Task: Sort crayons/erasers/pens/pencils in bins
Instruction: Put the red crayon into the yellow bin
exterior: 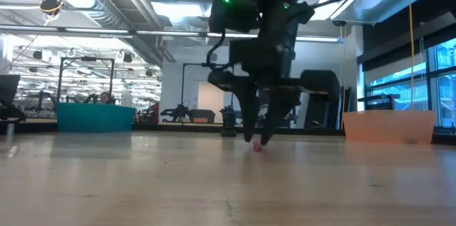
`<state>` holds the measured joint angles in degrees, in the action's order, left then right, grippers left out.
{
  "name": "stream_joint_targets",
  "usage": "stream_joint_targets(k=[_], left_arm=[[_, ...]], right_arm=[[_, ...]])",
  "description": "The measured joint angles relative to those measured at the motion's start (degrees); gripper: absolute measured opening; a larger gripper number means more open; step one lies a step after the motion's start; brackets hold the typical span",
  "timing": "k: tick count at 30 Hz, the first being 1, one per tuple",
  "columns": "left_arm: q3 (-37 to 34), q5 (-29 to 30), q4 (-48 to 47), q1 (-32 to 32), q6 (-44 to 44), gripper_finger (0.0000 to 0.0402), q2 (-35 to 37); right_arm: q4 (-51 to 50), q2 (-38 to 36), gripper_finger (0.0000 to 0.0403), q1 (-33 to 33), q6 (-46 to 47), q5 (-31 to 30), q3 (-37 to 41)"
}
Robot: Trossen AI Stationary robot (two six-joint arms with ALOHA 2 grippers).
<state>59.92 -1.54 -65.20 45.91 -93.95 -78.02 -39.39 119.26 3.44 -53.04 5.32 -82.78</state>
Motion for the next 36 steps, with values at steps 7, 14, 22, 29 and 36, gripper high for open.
stream_joint_targets(k=[7,14,22,29,36], left_arm=[[0.0,1.9,-1.6,0.0,0.0,0.0114,0.0],[0.0,2.4,-1.6,0.0,-0.1,0.0114,0.0],[0.0,8.8,-1.9,-1.2,-1.3,0.0114,0.0],[1.4,10.2,-6.6,-2.1,0.7,0.0114,0.0],[6.9,21.8,-17.2,-1.9,0.7,0.0114,0.1]], right_arm=[[-1.3,0.2,0.0096,0.0,-0.3,-2.8,0.0],[-1.3,2.1,0.0090,-0.1,0.0,-2.4,-0.3],[-0.4,3.2,0.0053,-0.3,6.0,3.4,-0.2],[6.9,3.5,0.0034,0.0,12.1,5.1,0.0],[16.9,4.5,0.0038,0.3,15.8,8.8,-2.5]])
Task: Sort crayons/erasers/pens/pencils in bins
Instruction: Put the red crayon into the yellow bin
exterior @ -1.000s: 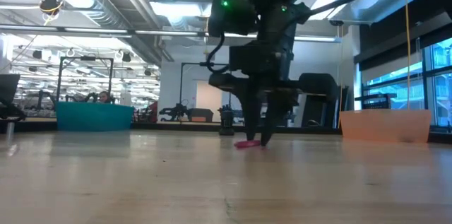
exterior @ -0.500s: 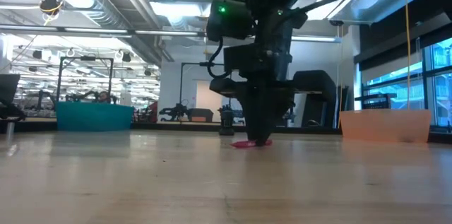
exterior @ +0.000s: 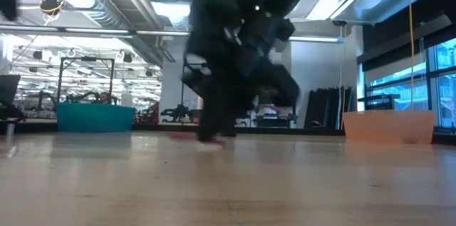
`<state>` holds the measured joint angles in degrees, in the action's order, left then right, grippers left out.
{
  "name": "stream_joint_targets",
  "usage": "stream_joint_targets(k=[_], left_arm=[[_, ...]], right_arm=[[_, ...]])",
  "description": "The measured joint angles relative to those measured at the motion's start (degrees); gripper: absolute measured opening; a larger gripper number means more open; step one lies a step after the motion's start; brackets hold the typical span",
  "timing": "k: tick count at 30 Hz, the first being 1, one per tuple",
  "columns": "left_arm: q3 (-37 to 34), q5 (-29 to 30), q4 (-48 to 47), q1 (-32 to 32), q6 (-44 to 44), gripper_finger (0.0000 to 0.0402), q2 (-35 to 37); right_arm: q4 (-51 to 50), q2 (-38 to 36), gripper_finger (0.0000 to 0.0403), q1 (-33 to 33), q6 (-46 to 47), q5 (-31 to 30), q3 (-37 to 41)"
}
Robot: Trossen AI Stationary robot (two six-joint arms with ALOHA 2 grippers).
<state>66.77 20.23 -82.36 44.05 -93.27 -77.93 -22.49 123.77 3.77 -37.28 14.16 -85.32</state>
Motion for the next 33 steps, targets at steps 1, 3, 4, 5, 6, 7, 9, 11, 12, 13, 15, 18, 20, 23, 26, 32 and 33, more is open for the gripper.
stream_joint_targets(k=[1,3,4,5,6,7,9,11,12,13,15,18,20,23,26,32,33], left_arm=[[0.6,2.3,-1.2,0.0,0.1,0.0114,0.0],[1.7,6.8,-2.8,-0.1,0.9,0.0114,0.0],[2.3,8.7,-3.5,-0.1,1.1,0.0114,0.0],[2.9,10.3,-4.4,-0.1,1.4,0.0114,0.0],[3.2,11.7,-5.1,-0.1,1.5,0.0114,0.0],[3.6,12.8,-5.9,-0.1,1.6,0.0114,0.0],[4.6,15.4,-7.1,-0.1,2.2,0.0114,0.0],[5.2,17.8,-7.7,0.0,2.9,0.0114,0.0],[5.5,19.4,-7.7,-0.1,4.6,0.0114,0.1],[5.7,21.1,-7.6,-0.2,6.5,0.0114,0.5],[6.4,24.9,-7.7,-0.2,9.8,0.0114,1.5],[7.3,31.5,-7.7,-0.9,13.5,0.0114,3.4],[8.1,35.4,-7.7,-1.3,16.4,0.0114,4.8],[8.8,38.6,-7.7,-1.8,20.2,0.0114,7.0],[8.8,39.3,-7.7,-2.9,21.6,0.0114,8.6],[8.8,39.3,-7.7,-4.7,22.5,0.0114,9.6],[8.8,39.5,-7.6,-5.0,23.1,0.0114,9.5]], right_arm=[[2.2,0.0,0.0038,0.0,1.4,1.4,-0.6],[8.8,-0.3,0.0037,0.0,4.3,4.3,-2.6],[11.8,-0.5,0.0037,0.0,5.8,5.7,-3.5],[15.1,-0.4,0.0037,0.0,7.5,7.1,-4.2],[18.9,0.1,0.0037,0.0,9.4,8.4,-5.2],[22.1,0.5,0.0036,0.0,11.4,9.5,-5.9],[27.3,1.9,0.0036,0.1,13.9,11.5,-7.7],[31.6,3.9,0.0036,0.5,14.7,11.4,-10.3],[32.9,5.1,0.0036,0.9,14.7,11.3,-12.0],[33.6,6.6,0.0036,1.3,14.7,11.1,-14.0],[33.7,10.4,0.0036,2.0,14.8,10.5,-18.9],[33.3,16.8,0.0036,2.8,16.1,8.8,-27.6],[33.4,20.9,0.0036,3.2,17.5,7.8,-34.0],[33.5,27.5,0.0036,3.3,19.4,7.4,-44.2],[39.1,32.2,0.0036,3.5,21.1,7.2,-49.2],[55.5,34.6,0.0036,3.7,21.6,8.7,-46.8],[55.4,35.2,0.0036,3.7,20.7,9.2,-47.4]])
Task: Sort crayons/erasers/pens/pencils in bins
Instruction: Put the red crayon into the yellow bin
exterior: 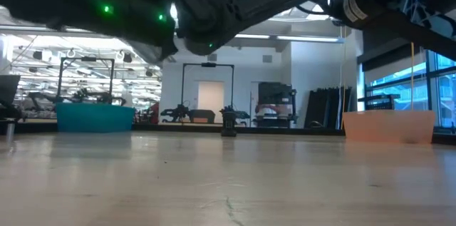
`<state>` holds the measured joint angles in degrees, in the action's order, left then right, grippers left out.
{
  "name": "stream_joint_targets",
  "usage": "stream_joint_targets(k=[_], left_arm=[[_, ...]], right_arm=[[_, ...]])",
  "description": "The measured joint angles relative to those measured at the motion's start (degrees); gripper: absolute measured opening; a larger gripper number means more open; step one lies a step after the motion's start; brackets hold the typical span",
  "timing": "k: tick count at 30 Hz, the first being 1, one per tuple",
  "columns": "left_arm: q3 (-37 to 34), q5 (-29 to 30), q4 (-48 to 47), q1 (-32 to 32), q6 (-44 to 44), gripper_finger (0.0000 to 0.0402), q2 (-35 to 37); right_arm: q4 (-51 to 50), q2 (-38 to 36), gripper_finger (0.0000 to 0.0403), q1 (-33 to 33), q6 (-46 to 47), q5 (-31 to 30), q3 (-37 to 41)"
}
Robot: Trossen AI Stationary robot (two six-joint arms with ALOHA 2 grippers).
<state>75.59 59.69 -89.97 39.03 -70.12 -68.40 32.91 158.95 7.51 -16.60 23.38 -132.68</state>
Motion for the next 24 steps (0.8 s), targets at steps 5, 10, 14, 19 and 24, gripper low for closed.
stream_joint_targets(k=[5,10,14,19,24], left_arm=[[-0.4,1.7,1.7,-2.1,0.0,0.0114,-0.2],[-3.3,-4.4,6.3,-3.6,0.2,0.0114,-0.2],[-6.4,-19.6,8.1,-4.6,-0.9,0.0114,-0.3],[-10.7,-38.8,9.7,-3.6,-5.5,0.0114,-0.3],[-15.7,-40.8,15.3,-2.1,-5.8,0.0114,-0.3]], right_arm=[[-3.6,1.3,0.0036,0.2,-3.4,-2.0,-0.7],[-7.9,1.2,0.0036,0.1,-3.4,-6.1,-0.8],[-10.0,1.2,0.0036,-0.2,-3.4,-8.6,-0.8],[-13.5,1.2,0.0036,-0.3,-2.9,-11.6,-0.8],[-14.6,1.2,0.0036,-0.3,-2.8,-11.8,-0.8]])
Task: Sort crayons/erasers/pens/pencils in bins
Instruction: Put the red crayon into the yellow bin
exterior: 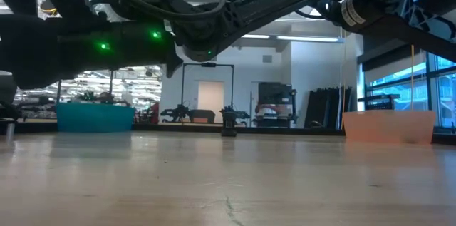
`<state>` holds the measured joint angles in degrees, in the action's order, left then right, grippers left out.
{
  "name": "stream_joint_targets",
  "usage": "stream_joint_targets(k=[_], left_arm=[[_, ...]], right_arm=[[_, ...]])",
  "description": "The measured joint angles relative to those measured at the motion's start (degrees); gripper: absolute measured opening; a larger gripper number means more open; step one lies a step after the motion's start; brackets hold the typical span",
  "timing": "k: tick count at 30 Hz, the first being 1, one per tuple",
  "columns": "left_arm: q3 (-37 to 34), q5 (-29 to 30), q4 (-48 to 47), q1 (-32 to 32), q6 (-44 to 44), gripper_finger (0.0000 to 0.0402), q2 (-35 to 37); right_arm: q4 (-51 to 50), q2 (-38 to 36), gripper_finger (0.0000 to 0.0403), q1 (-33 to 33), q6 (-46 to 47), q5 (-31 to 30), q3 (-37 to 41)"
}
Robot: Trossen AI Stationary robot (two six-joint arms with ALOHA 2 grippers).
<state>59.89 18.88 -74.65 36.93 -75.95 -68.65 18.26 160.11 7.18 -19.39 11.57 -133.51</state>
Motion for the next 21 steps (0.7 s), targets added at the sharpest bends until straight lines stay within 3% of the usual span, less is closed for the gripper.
stream_joint_targets(k=[3,6,9,21], left_arm=[[-2.7,-3.4,4.7,-0.3,0.0,0.0114,0.0],[-5.2,-13.2,8.6,-1.4,-0.7,0.0114,0.0],[-6.6,-18.9,10.1,-1.7,-3.2,0.0116,0.0],[-6.9,-23.0,9.3,-1.7,-3.6,0.0130,0.0]], right_arm=[[-0.3,0.0,0.0036,0.0,1.2,0.0,0.0],[-1.3,0.0,0.0036,0.0,1.6,0.0,0.0],[-1.3,0.0,0.0036,0.0,1.3,0.0,0.0],[-1.4,0.0,0.0036,0.0,1.3,0.0,0.0]])
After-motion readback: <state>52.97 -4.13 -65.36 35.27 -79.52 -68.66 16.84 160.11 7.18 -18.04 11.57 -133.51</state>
